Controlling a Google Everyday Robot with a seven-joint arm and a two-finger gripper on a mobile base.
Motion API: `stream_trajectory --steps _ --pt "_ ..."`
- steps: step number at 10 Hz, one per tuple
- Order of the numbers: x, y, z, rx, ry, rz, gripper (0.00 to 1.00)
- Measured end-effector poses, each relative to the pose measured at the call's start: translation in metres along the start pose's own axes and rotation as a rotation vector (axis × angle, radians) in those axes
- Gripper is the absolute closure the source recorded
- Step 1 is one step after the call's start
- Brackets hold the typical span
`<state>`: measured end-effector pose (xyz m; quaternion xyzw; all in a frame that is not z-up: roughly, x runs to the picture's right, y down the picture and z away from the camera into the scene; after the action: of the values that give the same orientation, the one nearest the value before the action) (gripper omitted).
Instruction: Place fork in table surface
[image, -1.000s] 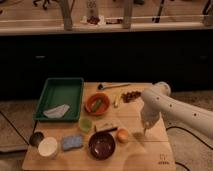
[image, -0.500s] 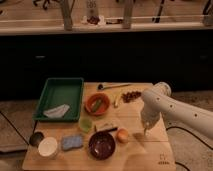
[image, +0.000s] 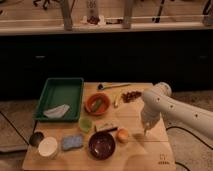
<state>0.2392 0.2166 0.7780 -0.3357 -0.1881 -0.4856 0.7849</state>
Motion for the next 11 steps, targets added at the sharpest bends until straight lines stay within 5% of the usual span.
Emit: stream_trajectory --steps 4,10,11 --pt "-0.0023 0.0016 0.0001 -0.001 -0.002 -0.009 0.83" --pt "-0.0038 -0.0007 0.0016 0.002 0.001 -0.012 0.24" --pt "-0.0039 -0.0006 0.0022 0.002 0.000 -0.012 0.21"
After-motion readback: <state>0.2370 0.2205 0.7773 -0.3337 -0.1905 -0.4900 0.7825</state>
